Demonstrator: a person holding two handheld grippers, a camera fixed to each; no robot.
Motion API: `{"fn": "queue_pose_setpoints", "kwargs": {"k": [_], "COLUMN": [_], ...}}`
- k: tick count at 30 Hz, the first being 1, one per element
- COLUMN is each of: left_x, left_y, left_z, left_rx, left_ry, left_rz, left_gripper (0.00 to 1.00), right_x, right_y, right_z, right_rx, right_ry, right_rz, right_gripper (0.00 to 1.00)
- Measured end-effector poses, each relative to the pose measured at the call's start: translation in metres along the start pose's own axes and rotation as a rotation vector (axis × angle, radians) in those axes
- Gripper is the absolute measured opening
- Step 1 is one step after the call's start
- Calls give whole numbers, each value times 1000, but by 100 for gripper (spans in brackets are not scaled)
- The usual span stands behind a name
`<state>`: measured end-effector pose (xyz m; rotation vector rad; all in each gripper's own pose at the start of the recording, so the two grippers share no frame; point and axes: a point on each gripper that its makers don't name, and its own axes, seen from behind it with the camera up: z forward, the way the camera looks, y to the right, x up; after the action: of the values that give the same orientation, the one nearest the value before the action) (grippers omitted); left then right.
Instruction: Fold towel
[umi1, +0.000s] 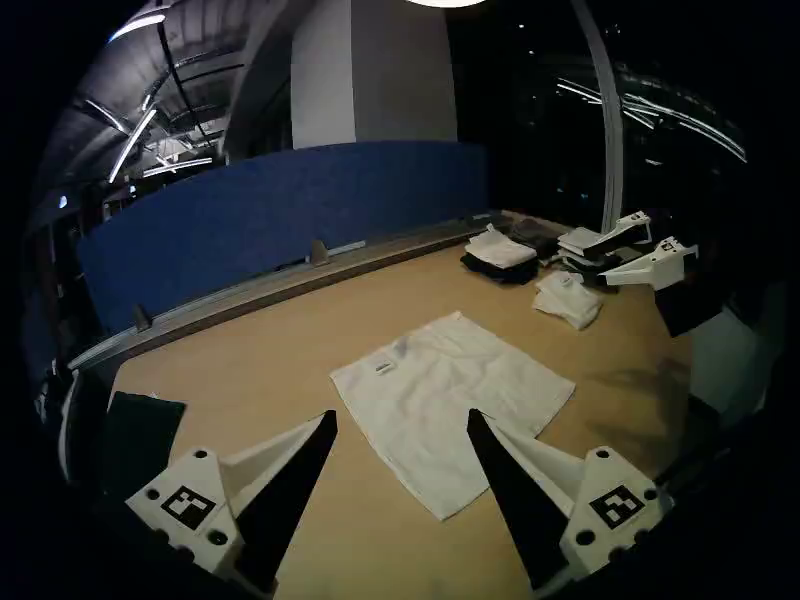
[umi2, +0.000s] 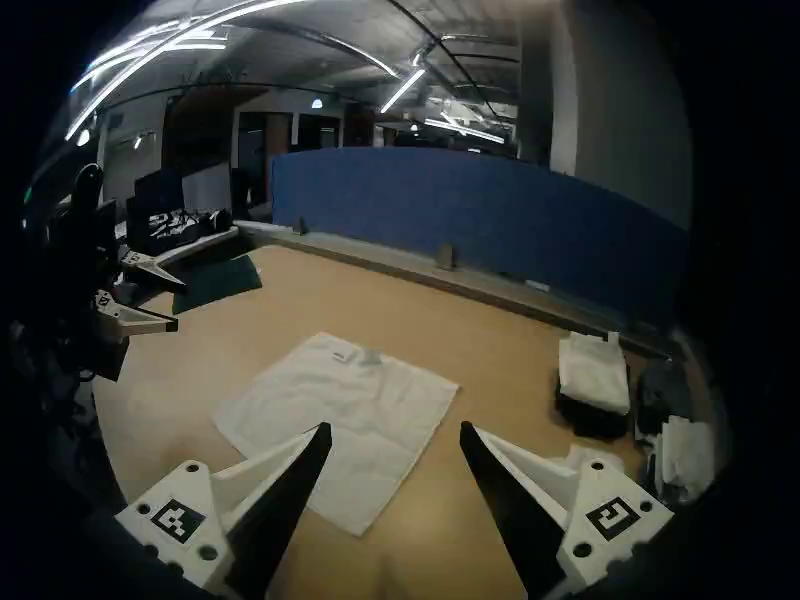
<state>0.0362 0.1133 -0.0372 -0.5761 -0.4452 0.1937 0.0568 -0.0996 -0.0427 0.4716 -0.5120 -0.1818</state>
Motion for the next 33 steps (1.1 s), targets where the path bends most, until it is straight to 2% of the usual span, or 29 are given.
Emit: {"fn": "queue_pose_setpoints", "kwargs": {"k": [11,18,21,27,33], "left_x": [-65,-101,-111,-116,-127], "left_y": [13,22,27,32,40], "left_z": [30,37,40,44,48], "left_rx": [-53,-112,-139,-161,-183], "left_ry": [-119,-218,-249,-271,-309], "left_rz": [36,36,33,29,44], "left_gripper": [97,97,97,97,97], "right_x": [-55,-90,-100,-114,-133], "right_y": [-17,-29,-31,-30,-28], "right_z": [30,45,49,54,57], "right_rx": [42,82,91,89,88], "right_ry": [-85,-167,-192,-229,-273], "right_rz": [-20,-42,-50,-47,-43], "right_gripper": [100,100,100,100,100]}}
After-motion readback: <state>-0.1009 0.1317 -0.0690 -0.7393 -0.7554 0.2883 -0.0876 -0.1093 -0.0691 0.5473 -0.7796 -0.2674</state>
